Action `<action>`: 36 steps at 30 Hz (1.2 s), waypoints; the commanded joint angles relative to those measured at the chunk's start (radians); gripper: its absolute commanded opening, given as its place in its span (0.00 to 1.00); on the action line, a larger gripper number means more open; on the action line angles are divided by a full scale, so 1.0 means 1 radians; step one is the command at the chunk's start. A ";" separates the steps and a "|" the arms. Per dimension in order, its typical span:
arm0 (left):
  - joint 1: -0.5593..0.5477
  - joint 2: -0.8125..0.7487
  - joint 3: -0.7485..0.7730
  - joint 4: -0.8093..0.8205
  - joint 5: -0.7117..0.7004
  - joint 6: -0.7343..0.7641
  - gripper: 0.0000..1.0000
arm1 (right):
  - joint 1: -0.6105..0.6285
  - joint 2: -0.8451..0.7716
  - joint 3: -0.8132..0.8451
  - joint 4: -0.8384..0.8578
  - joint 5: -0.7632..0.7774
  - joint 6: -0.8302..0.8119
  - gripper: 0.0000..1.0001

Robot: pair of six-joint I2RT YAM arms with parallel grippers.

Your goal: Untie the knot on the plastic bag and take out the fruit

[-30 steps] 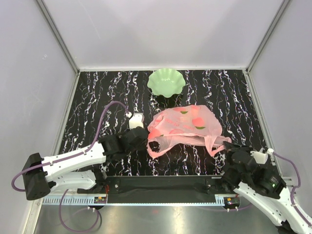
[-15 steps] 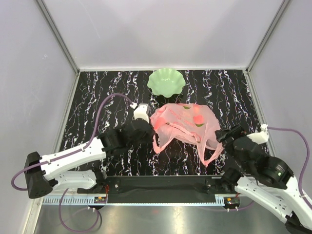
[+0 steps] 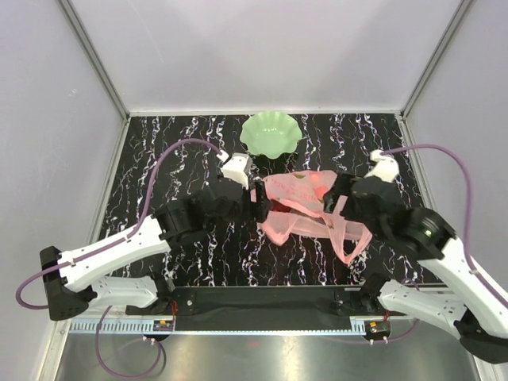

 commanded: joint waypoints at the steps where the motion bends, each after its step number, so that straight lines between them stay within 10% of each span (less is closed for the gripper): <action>1: -0.013 -0.053 0.004 -0.012 -0.039 0.087 0.85 | 0.003 0.021 -0.023 0.093 -0.064 -0.106 0.93; 5: -0.014 -0.036 0.108 -0.012 -0.053 0.228 0.99 | 0.000 -0.042 -0.083 0.121 -0.070 -0.096 0.93; 15: -0.040 0.324 0.433 -0.202 0.295 0.734 0.99 | 0.001 -0.148 -0.095 0.050 -0.044 -0.054 0.96; 36: -0.154 0.702 0.480 -0.232 0.145 0.905 0.85 | 0.003 -0.294 -0.110 -0.028 0.001 -0.004 0.97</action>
